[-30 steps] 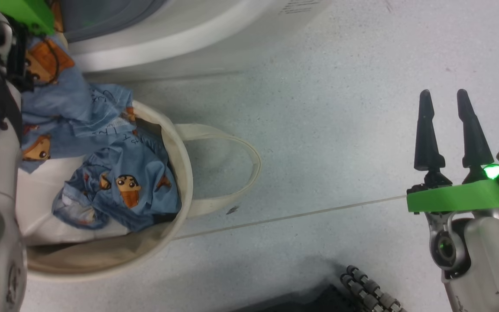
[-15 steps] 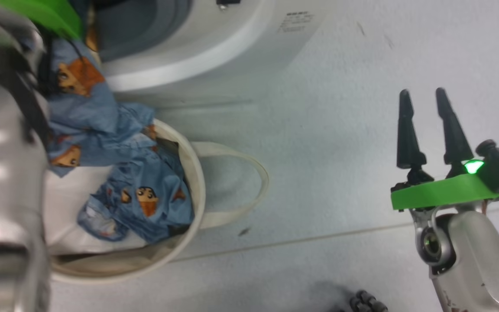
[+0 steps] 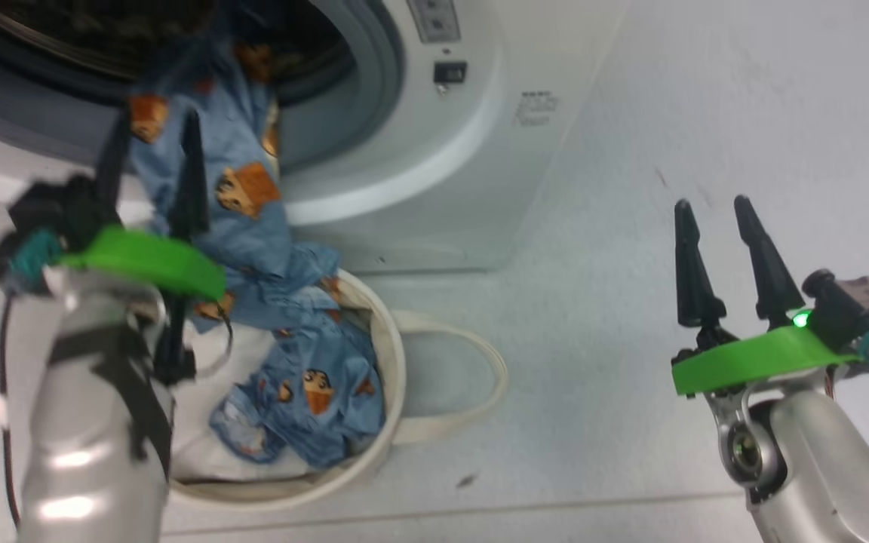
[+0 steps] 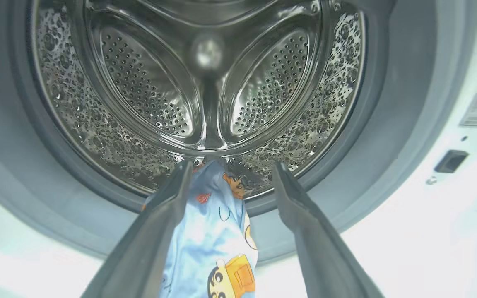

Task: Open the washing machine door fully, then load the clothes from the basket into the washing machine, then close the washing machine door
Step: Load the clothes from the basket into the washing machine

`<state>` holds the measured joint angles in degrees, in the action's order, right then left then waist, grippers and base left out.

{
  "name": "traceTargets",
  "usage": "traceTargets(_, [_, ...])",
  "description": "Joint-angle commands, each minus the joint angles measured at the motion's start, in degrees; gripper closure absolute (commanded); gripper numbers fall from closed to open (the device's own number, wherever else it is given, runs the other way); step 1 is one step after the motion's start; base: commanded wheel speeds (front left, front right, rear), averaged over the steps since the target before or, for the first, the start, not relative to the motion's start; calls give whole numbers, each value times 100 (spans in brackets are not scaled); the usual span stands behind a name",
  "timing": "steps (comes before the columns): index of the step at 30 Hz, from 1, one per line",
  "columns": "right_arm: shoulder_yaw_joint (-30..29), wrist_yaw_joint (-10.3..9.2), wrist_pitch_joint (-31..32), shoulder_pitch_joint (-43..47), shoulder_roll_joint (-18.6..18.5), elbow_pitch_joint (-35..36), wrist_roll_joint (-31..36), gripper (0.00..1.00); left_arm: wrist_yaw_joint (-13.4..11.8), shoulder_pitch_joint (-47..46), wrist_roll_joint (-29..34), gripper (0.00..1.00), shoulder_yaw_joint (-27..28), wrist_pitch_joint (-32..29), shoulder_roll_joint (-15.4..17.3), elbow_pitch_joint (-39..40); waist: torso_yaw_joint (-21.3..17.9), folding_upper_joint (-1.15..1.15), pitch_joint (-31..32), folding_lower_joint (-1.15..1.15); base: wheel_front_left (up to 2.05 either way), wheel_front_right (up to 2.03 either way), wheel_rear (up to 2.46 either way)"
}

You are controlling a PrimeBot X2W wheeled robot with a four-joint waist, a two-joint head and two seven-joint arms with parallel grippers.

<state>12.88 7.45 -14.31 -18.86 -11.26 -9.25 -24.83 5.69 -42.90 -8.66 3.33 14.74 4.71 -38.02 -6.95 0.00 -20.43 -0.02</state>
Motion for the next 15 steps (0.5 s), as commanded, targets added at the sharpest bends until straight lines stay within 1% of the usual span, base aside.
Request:
traceTargets(1, [123,3,-69,95,-54,145,-25,0,23,71,-20,0,174,25,140,219,198,0,282,2,0,0,0])
traceTargets(7, [273,3,-69,223,-140,9,-28,0,127,944,-82,0,323,26,19,669,326,0,810,2,0,0,0])
traceTargets(11, [416,3,-69,328,-227,-115,-29,0,146,1517,54,0,377,26,35,829,352,0,1196,2,0,0,0])
traceTargets(12, [461,3,-69,397,-270,-150,-14,0,148,1750,70,0,442,26,29,828,365,0,1374,2,0,0,0])
traceTargets(15, [466,3,-69,505,-319,-182,37,0,152,2025,109,0,528,26,54,890,372,0,1579,2,0,0,0])
